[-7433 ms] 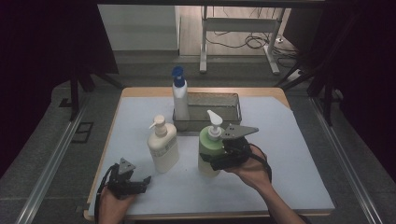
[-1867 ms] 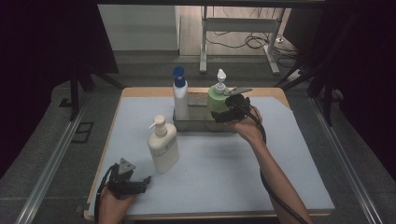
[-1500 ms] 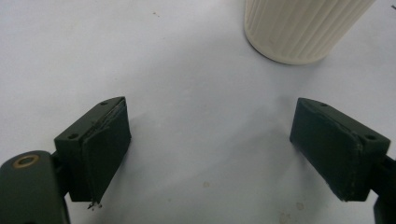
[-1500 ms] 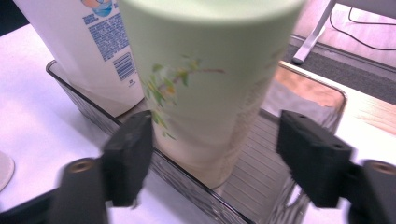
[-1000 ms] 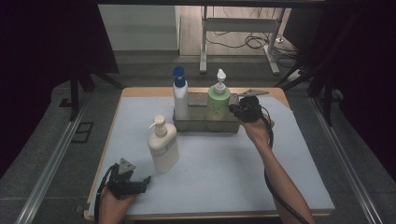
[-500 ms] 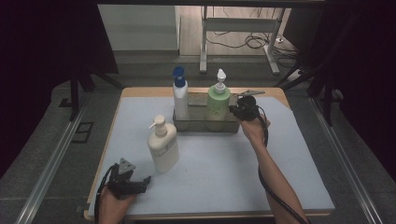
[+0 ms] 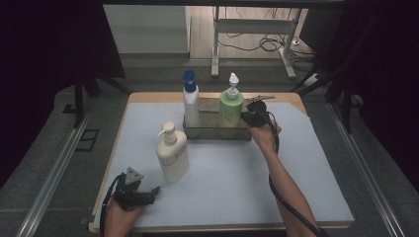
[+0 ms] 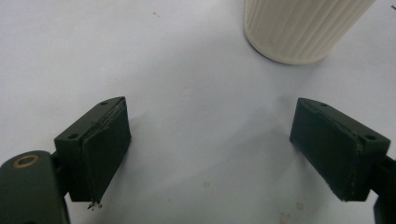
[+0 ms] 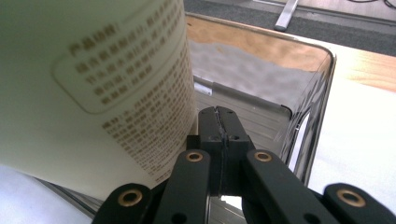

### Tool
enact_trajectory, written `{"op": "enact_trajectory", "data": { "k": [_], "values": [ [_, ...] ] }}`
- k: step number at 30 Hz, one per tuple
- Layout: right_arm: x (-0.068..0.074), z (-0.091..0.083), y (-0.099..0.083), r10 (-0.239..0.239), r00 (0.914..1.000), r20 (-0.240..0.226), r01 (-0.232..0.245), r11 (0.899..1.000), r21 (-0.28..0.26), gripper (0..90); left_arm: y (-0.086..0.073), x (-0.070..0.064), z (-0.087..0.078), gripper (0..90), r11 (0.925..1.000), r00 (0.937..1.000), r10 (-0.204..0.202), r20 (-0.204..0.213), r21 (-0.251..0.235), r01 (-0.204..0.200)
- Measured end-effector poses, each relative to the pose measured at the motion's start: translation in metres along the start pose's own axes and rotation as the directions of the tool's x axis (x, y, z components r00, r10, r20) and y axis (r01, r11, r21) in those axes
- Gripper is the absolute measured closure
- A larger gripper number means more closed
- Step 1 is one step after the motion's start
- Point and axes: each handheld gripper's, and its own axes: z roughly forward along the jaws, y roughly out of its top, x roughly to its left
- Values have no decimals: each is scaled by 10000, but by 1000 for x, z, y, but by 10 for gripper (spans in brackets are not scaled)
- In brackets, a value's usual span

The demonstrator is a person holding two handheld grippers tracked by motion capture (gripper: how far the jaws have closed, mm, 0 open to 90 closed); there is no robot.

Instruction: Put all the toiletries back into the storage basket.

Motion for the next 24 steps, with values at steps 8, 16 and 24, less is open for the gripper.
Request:
{"op": "enact_trajectory", "data": {
  "k": [8, 16, 24],
  "values": [
    [0, 2, -1, 8, 10000, -3, -8, 9999, 116, 894, 0, 0, 0, 122, 10000, 10000, -2, -2, 1, 2],
    [1, 6, -2, 115, 9999, -80, -113, 9998, 166, 894, 0, 0, 0, 122, 10000, 10000, -1, -1, 1, 1],
    [4, 8, -2, 109, 9999, -102, -107, 9997, 236, 894, 0, 0, 0, 122, 10000, 10000, 0, -2, 2, 0]
  ]
}}
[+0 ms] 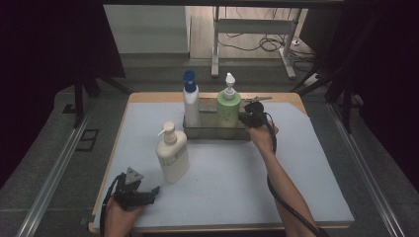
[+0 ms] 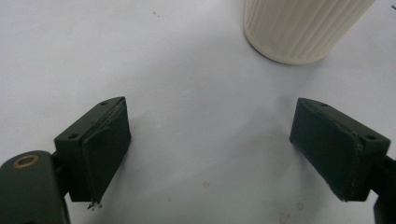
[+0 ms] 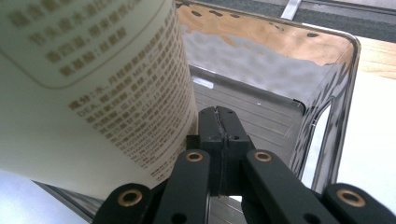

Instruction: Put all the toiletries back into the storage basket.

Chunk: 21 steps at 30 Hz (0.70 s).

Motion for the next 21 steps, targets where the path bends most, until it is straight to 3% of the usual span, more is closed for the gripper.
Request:
{"op": "enact_trajectory", "data": {
  "k": [21],
  "values": [
    [22, 6, 4, -546, 9985, -48, 546, 9985, 95, 893, 0, 0, 0, 122, 10000, 10000, 0, 0, 2, 0]
  ]
}}
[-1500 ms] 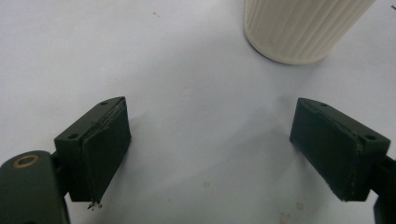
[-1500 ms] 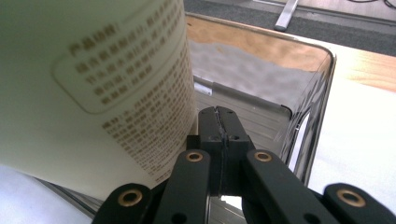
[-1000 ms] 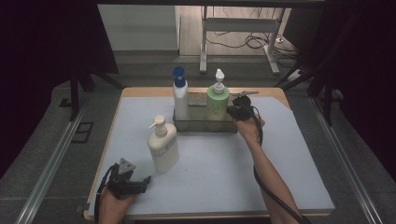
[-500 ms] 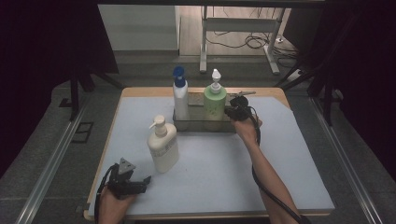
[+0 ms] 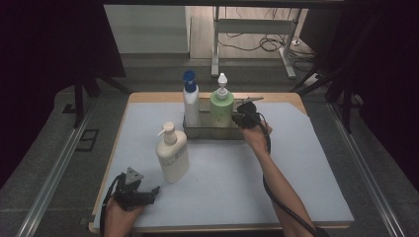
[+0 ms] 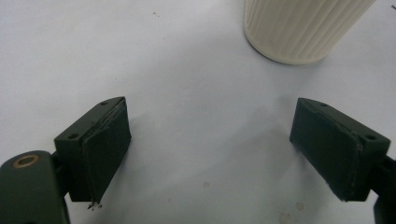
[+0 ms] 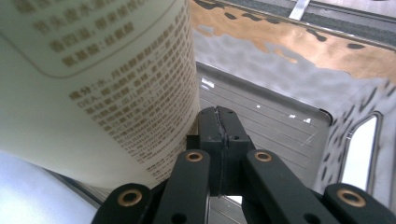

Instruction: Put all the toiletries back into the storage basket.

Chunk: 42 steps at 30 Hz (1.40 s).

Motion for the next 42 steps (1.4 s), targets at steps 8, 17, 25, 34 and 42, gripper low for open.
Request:
{"op": "enact_trajectory", "data": {
  "k": [8, 17, 25, 34, 42],
  "values": [
    [8, 3, 1, -85, 10000, 0, 85, 10000, 15, 893, 0, 0, 0, 122, 10000, 10000, -1, 3, -1, 1],
    [14, 5, 3, -165, 9999, -17, 166, 9999, 43, 893, 0, 0, 0, 122, 10000, 10000, -6, 3, -3, 6],
    [22, 8, 3, -309, 9993, -187, 311, 9995, 95, 893, 0, 0, 0, 122, 10000, 10000, -4, 4, -2, 4],
    [30, 10, 5, -502, 9985, -219, 504, 9987, 113, 893, 0, 0, 0, 122, 10000, 10000, -6, 6, -1, 6],
    [33, 10, 5, -521, 9986, -115, 522, 9986, 90, 894, 0, 0, 0, 122, 10000, 10000, -6, 5, -1, 6]
  ]
}}
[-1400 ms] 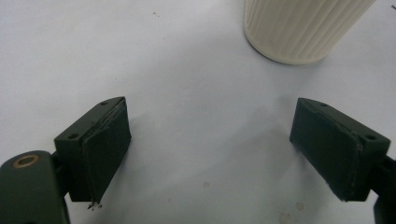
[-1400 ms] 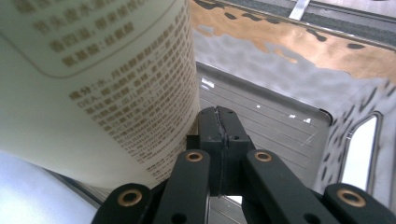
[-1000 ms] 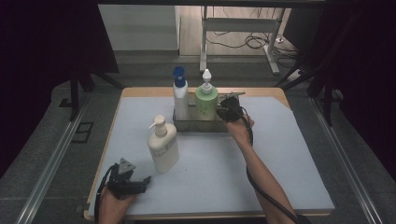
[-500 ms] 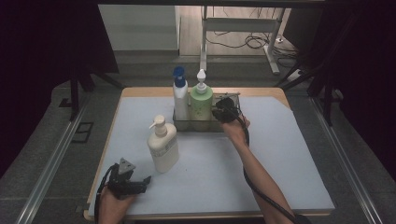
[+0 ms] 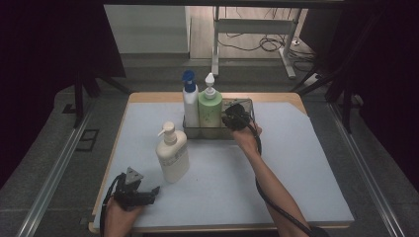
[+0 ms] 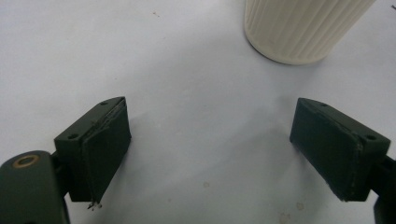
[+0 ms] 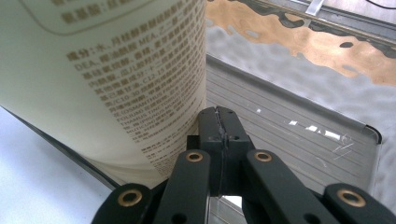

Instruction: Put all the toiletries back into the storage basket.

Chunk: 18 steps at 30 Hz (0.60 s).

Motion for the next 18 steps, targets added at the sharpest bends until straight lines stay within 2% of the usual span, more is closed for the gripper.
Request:
{"op": "enact_trajectory", "data": {
  "k": [4, 10, 14, 18],
  "values": [
    [-1, 0, -1, -13, 10000, -38, 13, 10000, 16, 889, 0, 0, 0, 122, 10000, 10000, 3, -2, 0, -3],
    [-5, -4, 0, -185, 9996, 234, 184, 9998, 11, 740, 0, 0, 0, 122, 10000, 10000, 5, -2, 1, -5],
    [-9, -12, 2, -170, 9997, 172, 173, 9997, -177, 647, 0, 0, 0, 123, 10000, 10000, 5, -5, 1, -5],
    [-9, -21, 3, -423, 9989, 215, 430, 9986, -304, 551, 0, 0, 0, 122, 10000, 10000, 7, -7, 2, -7]
  ]
}}
